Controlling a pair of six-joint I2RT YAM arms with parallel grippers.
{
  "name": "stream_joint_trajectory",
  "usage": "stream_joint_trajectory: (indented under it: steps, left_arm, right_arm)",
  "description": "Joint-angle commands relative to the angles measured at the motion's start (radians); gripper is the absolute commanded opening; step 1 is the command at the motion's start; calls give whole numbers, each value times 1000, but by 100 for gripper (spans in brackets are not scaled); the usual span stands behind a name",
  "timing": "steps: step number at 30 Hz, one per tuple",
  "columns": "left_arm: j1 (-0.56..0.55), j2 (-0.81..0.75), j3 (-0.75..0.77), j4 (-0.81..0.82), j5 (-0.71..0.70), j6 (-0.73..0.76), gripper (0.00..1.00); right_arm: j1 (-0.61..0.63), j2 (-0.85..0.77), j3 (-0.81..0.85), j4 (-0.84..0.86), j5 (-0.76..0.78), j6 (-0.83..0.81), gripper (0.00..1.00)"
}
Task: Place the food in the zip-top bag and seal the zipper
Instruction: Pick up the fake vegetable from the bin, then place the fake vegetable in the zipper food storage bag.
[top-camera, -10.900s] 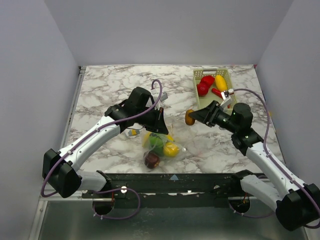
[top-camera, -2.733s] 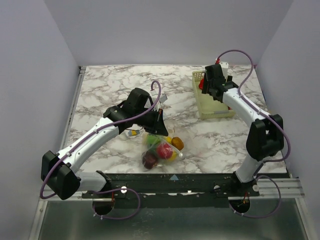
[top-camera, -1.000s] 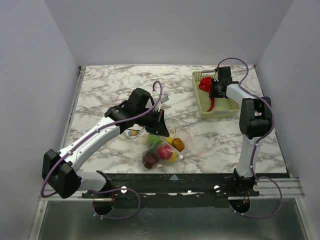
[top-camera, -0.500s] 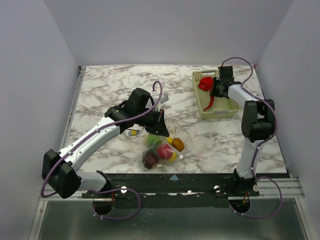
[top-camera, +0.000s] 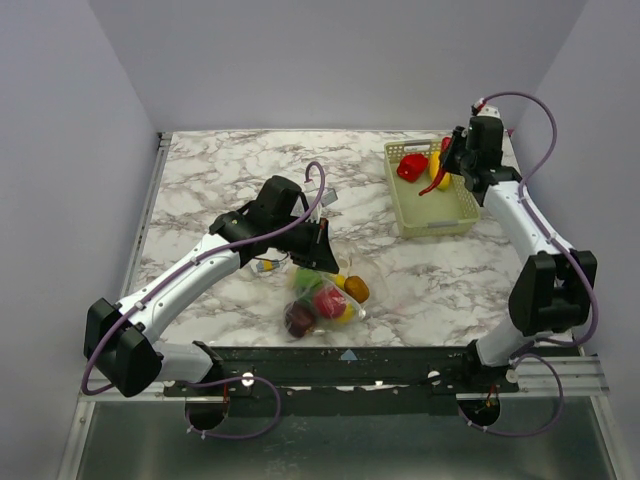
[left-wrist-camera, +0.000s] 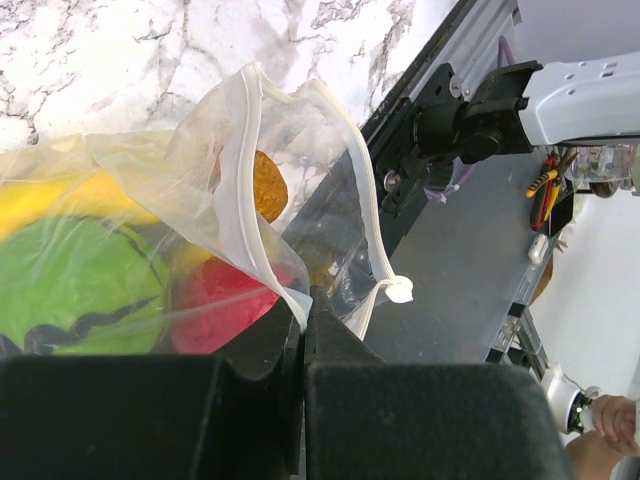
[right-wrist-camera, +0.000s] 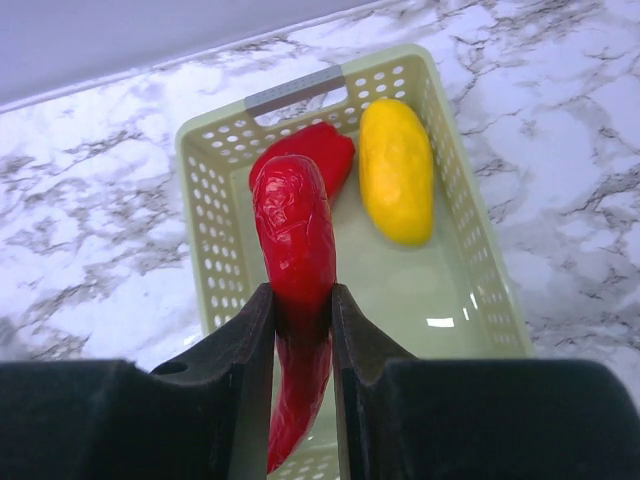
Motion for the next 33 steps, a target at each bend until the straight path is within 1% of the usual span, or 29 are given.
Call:
stream_joint_trajectory:
  steps: [1,7,12,15,18,23,25,33]
  left_arm:
    - [-4,-1,12,25,27,-2,0]
    - [-4,5,13,25,27,-1,0]
    - [-4,9,12,25,23,0,0]
    - [-4,9,13,25,18,0,0]
    - [-4,8,13,24,14,0,0]
    - [-4,8,14,22,8,1,0]
    - [-4,6,12,23,7,1,0]
    - [-4,3,14,22,8,3,0]
  right_arm:
    - [10,-134,-107,57,-109,50,0]
    - [48,-341,-337,199,-422,134,0]
    - [158,-466,-476,258,-476,209,0]
    - [269,-530,-545,275,-418,255,0]
    - [419,-577,-585,272,-286,272,0]
    - [607,-639,-617,249,-70,292,0]
    - [657,-651,-627,239,-8,294,0]
    - [799,-675,-687,223,100,277,0]
